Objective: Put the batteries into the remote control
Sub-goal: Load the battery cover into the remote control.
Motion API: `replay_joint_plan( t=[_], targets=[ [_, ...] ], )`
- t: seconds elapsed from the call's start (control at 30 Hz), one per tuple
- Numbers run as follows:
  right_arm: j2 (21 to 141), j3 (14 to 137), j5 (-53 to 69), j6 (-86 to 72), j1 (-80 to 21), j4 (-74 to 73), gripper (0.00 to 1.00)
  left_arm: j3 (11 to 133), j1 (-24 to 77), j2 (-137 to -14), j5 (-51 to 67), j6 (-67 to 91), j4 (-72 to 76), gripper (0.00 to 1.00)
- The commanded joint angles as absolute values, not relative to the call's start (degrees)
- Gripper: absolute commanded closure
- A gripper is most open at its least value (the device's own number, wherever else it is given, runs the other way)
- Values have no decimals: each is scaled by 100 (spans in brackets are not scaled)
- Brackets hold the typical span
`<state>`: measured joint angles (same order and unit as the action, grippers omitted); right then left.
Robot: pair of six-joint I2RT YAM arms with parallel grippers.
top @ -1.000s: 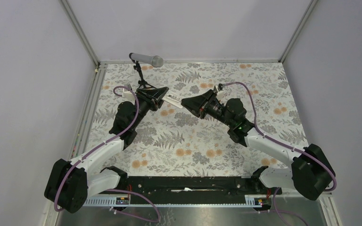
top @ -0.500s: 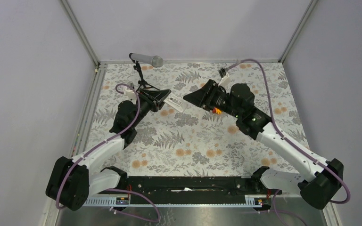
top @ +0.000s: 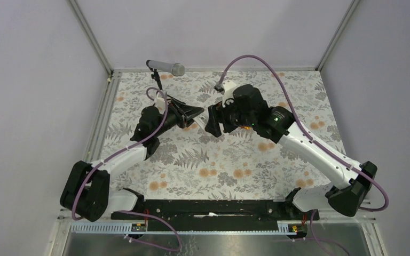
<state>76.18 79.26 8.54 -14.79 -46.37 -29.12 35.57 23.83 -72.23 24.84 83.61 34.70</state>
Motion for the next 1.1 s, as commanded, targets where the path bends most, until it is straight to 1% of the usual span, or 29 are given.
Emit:
replay_joint_plan(
  t=[0.0,0.17,0.3,0.4,0.6,0.8,0.87,1.07],
  targets=[
    [7863,8546,383,-540,-4960,-3688,27,3913,2407,-7450,3196,8362,3846,100],
    [8141,8879,143,-627,-5057,-3868,26,3960,2475,-7595,3282,8348,4058,100],
    [8425,9102,-277,-677,-5110,-4068,26,3949,2546,-7646,3308,8341,4261,100],
    [8575,9201,-280,-686,-5152,-4101,32,3900,2577,-7653,3283,8363,4366,100],
    [8730,9300,-153,-830,-5285,-3982,36,3876,2619,-7673,3212,8361,4445,100],
    [8854,9396,-628,-1160,-5326,-4077,47,3833,2662,-7654,3159,8367,4504,100],
    [8842,9368,-767,-1244,-5326,-4078,50,3825,2671,-7651,3156,8379,4536,100],
    [8791,9277,-703,-1473,-5326,-3964,60,3788,2694,-7649,3098,8449,4642,100]
  ],
)
